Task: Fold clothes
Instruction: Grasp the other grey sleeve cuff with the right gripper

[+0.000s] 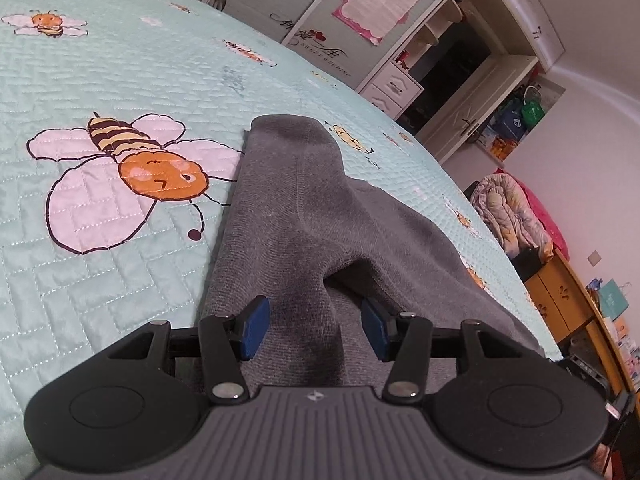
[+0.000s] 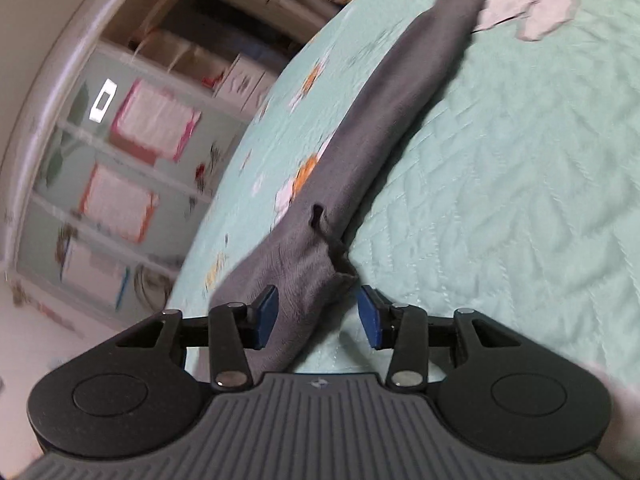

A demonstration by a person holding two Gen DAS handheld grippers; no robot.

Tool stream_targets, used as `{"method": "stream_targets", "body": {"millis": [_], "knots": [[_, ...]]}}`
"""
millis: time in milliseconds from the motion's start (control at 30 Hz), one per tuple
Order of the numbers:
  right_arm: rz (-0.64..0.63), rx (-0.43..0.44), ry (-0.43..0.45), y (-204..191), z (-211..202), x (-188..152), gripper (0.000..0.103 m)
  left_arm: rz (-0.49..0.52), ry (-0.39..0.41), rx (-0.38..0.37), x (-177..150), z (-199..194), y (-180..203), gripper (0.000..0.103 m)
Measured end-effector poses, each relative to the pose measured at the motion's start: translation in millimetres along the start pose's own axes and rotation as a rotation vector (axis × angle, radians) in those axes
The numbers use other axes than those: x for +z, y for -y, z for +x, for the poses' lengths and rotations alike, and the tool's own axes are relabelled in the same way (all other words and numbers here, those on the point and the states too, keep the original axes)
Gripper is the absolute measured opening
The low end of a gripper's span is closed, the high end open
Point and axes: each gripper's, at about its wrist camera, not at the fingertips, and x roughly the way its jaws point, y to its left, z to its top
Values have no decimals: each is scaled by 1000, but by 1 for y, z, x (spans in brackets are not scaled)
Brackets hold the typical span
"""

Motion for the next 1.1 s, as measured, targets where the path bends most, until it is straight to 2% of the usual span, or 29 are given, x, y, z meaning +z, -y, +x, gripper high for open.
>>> {"method": "stream_targets", "body": {"millis": [100,267,300,333,400,500,567,667,967,1100], "knots": [[-49,28,-43,1,14,10,47,-1,4,-7,-1,2,-2,54],[-58,63,-58,4,25,20,47,2,2,-6,0,4,-1,55],[-76,69,-62,2,27,20,44,4,2,-5,-1,4,0,55],[-87,70,-71,-1,28,21,40,2,-2,-4,1,3,1,55],[-96,86,-86,-5,25,22,1,-5,-12,-2,4,1,2,55],[-95,128,-101,-9,15,24,1,-17,3,-21,11,-9,8,53],[-104,169,-76,-17,-2,26,1,11,44,-45,20,-17,18,53],[-123,179,-76,-25,-20,21,1,51,81,-74,37,-17,31,53],[0,226,-119,-29,-54,0,1,118,49,31,79,42,29,53],[0,251,-151,-40,-65,-4,1,142,62,27,100,65,32,54]]}}
